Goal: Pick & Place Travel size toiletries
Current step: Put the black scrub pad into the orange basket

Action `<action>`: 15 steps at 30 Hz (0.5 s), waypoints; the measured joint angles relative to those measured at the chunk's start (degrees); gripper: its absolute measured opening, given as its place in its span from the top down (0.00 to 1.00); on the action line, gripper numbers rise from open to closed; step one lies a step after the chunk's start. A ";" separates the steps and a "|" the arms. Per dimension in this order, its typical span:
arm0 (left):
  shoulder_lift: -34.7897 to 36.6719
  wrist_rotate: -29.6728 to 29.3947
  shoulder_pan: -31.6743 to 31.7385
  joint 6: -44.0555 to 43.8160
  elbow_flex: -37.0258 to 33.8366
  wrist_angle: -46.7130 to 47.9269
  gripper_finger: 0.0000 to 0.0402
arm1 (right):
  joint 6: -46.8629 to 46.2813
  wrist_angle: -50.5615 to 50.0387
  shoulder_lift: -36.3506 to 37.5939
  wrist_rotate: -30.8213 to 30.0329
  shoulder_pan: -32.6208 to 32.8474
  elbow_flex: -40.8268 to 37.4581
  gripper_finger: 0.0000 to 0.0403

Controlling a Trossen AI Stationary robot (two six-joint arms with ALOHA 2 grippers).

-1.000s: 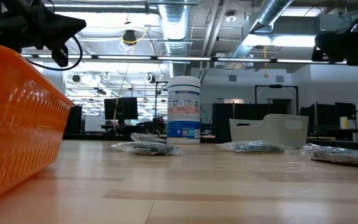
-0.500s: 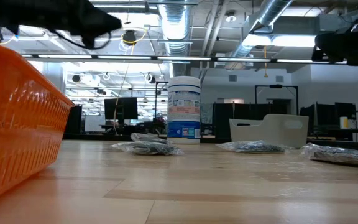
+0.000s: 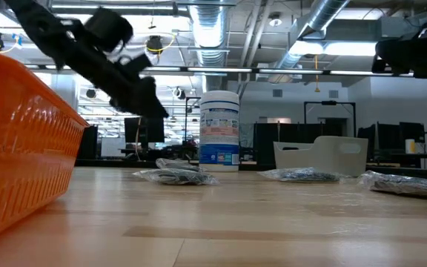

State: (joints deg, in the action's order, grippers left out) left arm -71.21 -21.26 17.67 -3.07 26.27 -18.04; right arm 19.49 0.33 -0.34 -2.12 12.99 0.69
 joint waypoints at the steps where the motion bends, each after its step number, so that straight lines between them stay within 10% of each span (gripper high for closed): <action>1: -1.28 0.01 1.74 -0.98 0.22 0.00 0.19 | -0.01 0.01 0.00 0.00 0.00 0.00 1.00; 15: -10.47 11.51 11.45 -12.30 0.80 -0.24 0.18 | -0.01 0.05 -0.02 0.01 0.00 0.00 1.00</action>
State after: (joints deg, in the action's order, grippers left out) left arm -81.68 -9.75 29.12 -15.36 27.07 -18.28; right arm 19.49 0.38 -0.36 -2.11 12.99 0.69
